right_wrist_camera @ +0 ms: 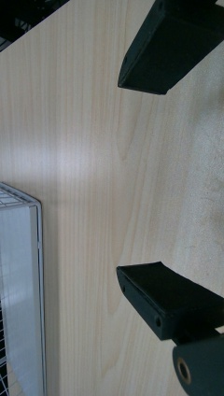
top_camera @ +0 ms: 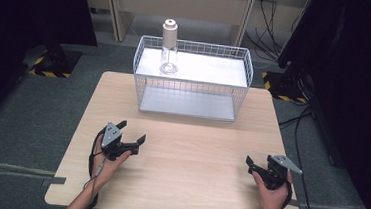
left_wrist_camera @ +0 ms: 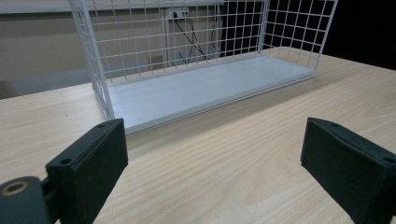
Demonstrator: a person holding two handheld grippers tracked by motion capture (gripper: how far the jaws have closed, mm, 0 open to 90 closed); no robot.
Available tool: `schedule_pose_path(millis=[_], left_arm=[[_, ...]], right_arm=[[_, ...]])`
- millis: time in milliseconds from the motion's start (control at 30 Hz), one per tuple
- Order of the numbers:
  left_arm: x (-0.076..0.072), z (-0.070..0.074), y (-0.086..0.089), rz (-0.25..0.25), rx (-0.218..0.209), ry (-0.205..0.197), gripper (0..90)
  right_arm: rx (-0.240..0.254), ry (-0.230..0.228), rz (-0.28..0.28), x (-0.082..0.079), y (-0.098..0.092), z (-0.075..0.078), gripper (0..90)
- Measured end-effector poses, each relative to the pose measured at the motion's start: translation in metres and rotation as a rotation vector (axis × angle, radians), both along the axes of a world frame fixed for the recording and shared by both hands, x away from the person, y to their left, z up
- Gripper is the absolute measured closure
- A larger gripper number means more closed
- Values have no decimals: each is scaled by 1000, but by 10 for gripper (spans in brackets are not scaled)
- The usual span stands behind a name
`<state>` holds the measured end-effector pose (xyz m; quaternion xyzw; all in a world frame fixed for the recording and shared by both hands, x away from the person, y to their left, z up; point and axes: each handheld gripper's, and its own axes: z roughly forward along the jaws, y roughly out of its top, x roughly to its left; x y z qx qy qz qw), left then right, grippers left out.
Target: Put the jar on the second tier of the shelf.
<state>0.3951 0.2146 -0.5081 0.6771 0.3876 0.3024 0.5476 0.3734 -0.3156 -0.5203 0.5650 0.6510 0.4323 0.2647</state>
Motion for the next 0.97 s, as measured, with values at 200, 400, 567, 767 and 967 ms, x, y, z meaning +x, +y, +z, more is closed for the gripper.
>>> schedule_pose_path(millis=[200,400,567,767,967], left_arm=[[-5,-1,6,8,2,1,70],[-9,-6,13,29,0,6,71],[-11,-13,16,47,3,13,74],[-13,-21,18,52,3,30,79],[-12,-21,18,52,-6,33,78]], right_arm=[[0,0,-1,0,0,0,94],[0,0,-2,0,0,0,93],[2,1,-3,0,0,0,94],[3,0,-2,0,0,0,93],[6,3,-1,0,0,0,94]])
